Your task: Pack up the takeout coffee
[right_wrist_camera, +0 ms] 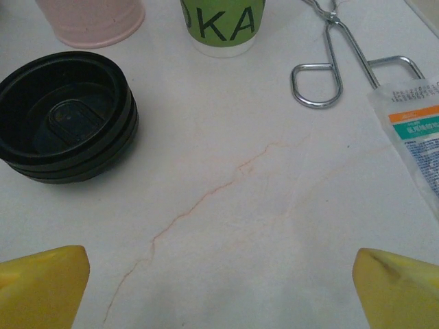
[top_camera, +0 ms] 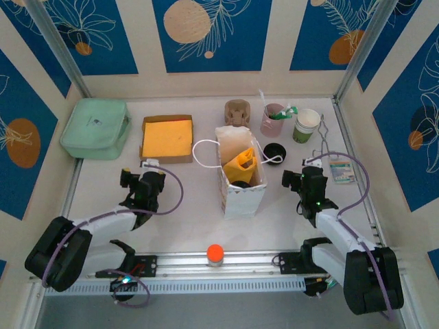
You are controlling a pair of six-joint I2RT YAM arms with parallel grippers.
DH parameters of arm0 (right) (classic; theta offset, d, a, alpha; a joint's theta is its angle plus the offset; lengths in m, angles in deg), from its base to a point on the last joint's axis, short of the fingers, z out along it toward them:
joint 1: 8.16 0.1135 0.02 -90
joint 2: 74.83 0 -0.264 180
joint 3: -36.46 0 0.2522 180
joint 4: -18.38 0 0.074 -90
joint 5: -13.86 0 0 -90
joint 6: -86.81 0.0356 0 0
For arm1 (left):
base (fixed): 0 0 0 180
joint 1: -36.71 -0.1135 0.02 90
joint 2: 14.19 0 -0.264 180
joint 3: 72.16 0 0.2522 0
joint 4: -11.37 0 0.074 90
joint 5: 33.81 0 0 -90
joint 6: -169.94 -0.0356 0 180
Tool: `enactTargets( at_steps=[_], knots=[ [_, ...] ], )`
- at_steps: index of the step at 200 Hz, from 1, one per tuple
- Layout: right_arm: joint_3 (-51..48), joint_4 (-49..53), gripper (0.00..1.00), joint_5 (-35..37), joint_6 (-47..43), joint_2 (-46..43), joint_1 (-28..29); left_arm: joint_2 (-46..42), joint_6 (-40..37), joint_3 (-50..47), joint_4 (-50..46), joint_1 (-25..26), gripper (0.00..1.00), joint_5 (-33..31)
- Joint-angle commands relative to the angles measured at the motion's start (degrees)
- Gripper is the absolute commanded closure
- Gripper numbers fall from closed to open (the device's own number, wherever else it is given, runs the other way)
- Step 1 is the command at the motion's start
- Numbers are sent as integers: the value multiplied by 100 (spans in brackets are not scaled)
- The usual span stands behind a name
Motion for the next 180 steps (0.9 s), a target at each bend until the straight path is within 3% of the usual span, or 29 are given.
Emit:
enactTargets(
  at_steps=[1, 180],
  knots=[
    [207, -210, 1, -112, -33, 74, -59, 86, 15, 191, 222, -99, 1, 81],
    [312, -427, 1, -191, -54, 381, -143, 418, -128, 215, 890, -267, 0, 260]
  ],
)
